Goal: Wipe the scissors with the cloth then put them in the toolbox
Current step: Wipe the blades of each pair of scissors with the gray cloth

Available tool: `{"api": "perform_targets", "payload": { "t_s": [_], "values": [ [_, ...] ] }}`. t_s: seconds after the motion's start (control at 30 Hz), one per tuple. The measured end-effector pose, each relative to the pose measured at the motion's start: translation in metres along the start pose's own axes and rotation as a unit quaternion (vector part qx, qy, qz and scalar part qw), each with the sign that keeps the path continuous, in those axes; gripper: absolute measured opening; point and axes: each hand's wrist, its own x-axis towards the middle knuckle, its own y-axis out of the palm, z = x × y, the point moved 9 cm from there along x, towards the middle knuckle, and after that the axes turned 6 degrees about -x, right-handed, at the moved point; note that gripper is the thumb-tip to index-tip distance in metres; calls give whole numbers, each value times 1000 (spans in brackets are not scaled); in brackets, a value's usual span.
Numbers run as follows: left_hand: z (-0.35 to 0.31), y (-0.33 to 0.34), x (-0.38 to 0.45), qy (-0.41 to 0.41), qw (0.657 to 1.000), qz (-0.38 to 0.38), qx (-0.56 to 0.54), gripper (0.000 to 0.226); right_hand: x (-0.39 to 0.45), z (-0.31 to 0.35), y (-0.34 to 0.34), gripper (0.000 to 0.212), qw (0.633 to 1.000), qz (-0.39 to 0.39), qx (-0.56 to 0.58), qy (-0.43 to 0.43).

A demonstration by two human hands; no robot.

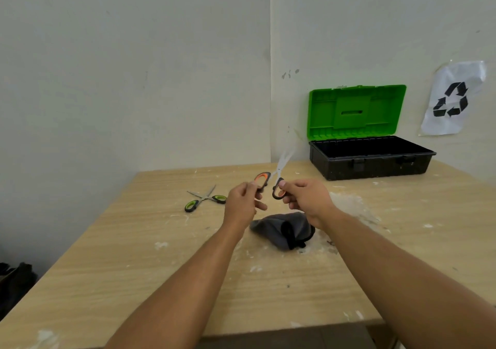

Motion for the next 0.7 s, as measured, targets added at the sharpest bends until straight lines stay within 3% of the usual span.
{"api": "perform_targets", "payload": {
  "t_s": [0.1, 0.17, 0.33, 0.47, 0.6, 0.7],
  "values": [
    [9, 16, -5, -19, 995, 94, 24, 28, 4, -4, -5, 23, 1000, -18, -1, 13],
    [9, 23, -7, -23, 993, 118, 12, 27, 4, -6, -7, 24, 1000, -21, -7, 13],
    [6, 28, -4, -1, 996, 82, 47, 27, 9, 0, -13, 34, 995, -27, -100, 14],
    [1, 44, -5, 41, 991, 75, 100, 26, 15, 18, -18, 65, 964, -33, -265, 5],
    [-6, 66, -1, 88, 980, 89, 155, 25, 19, 26, -31, 52, 953, -33, -300, -17],
    [-4, 87, 4, 88, 972, 152, 153, 18, 26, 20, -48, 41, 962, -32, -269, 14]
  ]
}}
